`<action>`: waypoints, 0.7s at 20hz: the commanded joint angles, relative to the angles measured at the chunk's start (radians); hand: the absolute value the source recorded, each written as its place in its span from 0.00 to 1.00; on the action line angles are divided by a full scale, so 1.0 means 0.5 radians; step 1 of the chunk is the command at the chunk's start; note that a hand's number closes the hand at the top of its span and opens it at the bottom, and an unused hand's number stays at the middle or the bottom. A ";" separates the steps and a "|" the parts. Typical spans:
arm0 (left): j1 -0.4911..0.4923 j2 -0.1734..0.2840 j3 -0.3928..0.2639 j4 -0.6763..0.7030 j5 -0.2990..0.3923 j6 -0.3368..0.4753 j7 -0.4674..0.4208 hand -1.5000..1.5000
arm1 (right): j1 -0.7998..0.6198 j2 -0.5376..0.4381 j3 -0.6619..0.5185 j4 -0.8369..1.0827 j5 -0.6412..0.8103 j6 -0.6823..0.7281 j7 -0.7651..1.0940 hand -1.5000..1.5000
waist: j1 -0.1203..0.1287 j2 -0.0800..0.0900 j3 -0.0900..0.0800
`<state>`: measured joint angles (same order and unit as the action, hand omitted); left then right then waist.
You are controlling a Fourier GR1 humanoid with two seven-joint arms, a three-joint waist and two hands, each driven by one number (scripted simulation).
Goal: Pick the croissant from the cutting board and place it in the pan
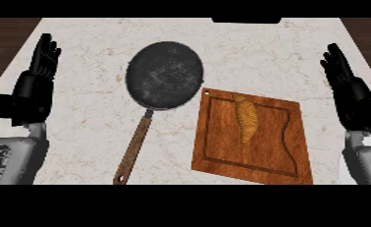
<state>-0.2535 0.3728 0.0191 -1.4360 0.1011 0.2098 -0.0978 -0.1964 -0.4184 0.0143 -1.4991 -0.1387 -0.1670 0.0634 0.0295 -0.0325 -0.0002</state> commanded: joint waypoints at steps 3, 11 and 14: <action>0.012 -0.128 -0.058 0.000 0.058 -0.003 0.112 0.50 | -0.403 -0.007 0.134 -0.038 -0.233 0.483 -0.038 1.00 | 0.017 0.075 0.002; 0.165 -0.251 -0.145 -0.122 0.209 -0.051 0.423 0.50 | -0.384 -0.395 0.310 -0.095 0.253 0.779 -0.558 1.00 | -0.038 0.059 0.004; 0.201 -0.223 -0.114 -0.185 0.226 -0.050 0.501 0.50 | -0.198 -0.621 0.152 -0.106 0.269 0.864 -0.620 0.00 | -0.070 0.058 0.002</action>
<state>-0.1948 0.2772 -0.0283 -1.4956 0.2104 0.1764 0.1226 -0.3559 -0.6202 0.1352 -1.5350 -0.0523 0.2149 -0.1649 0.0122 -0.0023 0.0008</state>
